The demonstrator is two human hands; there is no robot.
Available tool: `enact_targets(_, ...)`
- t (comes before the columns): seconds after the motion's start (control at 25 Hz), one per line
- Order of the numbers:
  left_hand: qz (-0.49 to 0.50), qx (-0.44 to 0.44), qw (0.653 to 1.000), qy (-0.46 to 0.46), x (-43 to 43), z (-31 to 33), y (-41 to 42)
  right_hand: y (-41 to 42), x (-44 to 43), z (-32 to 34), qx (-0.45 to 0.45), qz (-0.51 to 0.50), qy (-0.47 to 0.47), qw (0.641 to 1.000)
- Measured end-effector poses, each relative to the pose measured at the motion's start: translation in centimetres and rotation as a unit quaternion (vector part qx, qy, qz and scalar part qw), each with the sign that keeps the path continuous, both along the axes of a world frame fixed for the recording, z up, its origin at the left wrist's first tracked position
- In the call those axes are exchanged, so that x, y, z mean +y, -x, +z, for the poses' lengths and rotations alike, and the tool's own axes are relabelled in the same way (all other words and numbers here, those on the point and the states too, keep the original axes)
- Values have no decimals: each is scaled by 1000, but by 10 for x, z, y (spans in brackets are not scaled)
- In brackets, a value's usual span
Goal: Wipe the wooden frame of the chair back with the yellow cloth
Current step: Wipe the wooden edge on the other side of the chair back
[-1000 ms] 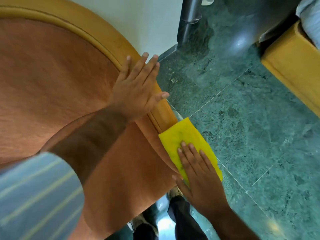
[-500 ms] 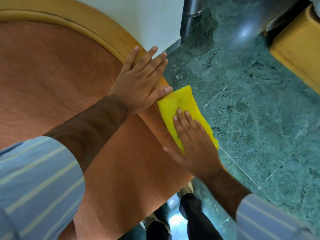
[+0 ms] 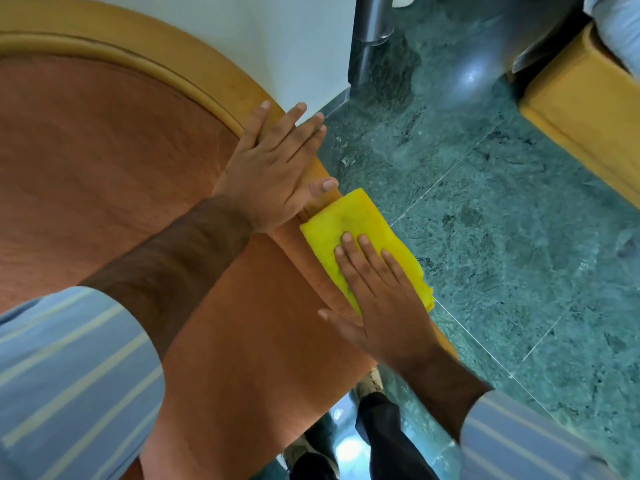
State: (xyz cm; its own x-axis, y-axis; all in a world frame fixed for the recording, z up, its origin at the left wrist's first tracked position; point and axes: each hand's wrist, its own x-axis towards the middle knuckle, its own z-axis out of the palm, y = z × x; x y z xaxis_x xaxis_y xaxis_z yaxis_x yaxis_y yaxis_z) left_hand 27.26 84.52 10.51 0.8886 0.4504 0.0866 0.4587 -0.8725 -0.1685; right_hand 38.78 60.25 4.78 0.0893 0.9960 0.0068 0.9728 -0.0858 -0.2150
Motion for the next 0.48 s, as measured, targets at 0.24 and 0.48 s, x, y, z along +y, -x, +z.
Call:
enact_targets(0.24, 7, 19, 1000, 21, -1, 5, 1, -12, -128, 3, 22, 6, 42, 999)
enact_targets(0.48, 9, 24, 1000, 15, -1, 5, 1, -4, -32, 5, 51, -33, 31, 998)
